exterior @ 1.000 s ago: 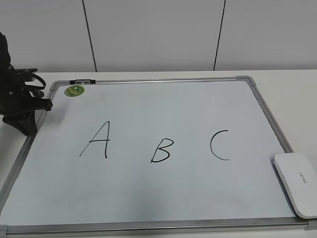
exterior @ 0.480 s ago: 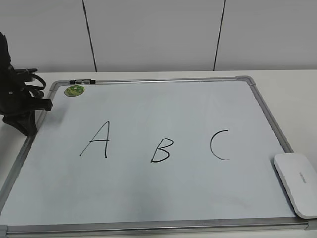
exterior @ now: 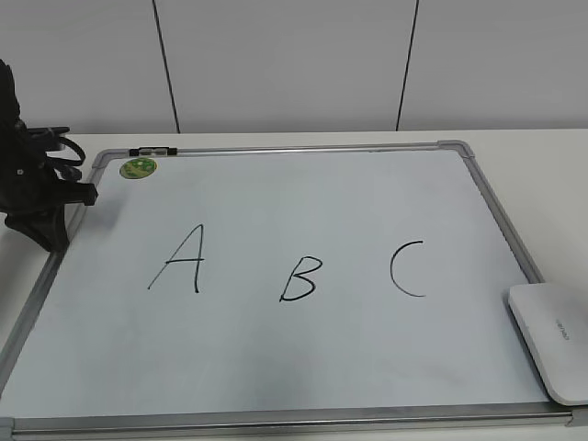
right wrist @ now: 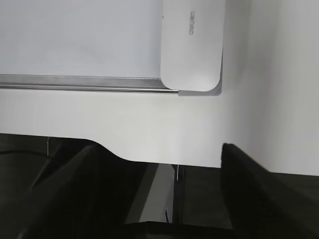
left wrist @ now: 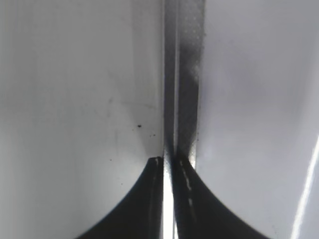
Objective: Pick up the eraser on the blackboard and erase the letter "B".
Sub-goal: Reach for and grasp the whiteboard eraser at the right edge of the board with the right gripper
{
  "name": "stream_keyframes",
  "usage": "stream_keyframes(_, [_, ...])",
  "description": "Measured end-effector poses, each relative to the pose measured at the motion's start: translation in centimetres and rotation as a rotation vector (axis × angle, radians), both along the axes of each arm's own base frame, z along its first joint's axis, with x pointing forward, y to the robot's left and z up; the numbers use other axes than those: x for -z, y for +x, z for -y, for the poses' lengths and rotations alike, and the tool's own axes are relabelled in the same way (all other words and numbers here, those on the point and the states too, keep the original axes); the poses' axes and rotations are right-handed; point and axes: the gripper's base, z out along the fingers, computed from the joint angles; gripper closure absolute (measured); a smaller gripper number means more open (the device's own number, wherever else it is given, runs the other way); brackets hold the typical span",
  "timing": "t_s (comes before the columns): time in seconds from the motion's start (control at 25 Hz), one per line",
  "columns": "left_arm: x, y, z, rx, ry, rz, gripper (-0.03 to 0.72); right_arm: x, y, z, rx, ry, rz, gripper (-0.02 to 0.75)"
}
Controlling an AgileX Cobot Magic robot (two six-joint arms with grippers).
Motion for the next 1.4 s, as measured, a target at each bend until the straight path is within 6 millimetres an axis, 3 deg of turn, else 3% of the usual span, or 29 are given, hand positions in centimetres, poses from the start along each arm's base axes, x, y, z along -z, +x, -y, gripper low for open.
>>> stream_keyframes(0.2, [0.0, 0.0, 0.0, 0.0, 0.0, 0.0, 0.662, 3.2, 3.6, -0.4, 0.004, -0.014, -0.115, 0.094])
stream_keyframes(0.32, [0.0, 0.0, 0.0, 0.0, 0.0, 0.0, 0.662, 4.6, 5.0, -0.7, 0.001, -0.019, -0.142, 0.085])
stream_keyframes(0.72, [0.0, 0.0, 0.0, 0.0, 0.0, 0.0, 0.66, 8.0, 7.7, -1.6, 0.012, -0.097, -0.181, 0.08])
stream_keyframes(1.0, [0.0, 0.0, 0.0, 0.0, 0.0, -0.002, 0.66, 9.2, 9.2, -1.6, 0.04, -0.118, -0.173, 0.08])
stream_keyframes(1.2, [0.0, 0.0, 0.0, 0.0, 0.0, -0.002, 0.66, 9.6, 11.4, -1.6, 0.035, -0.163, -0.163, 0.08])
stream_keyframes(1.4, [0.0, 0.0, 0.0, 0.0, 0.0, -0.002, 0.66, 9.9, 12.0, -1.6, 0.039, -0.178, -0.17, 0.08])
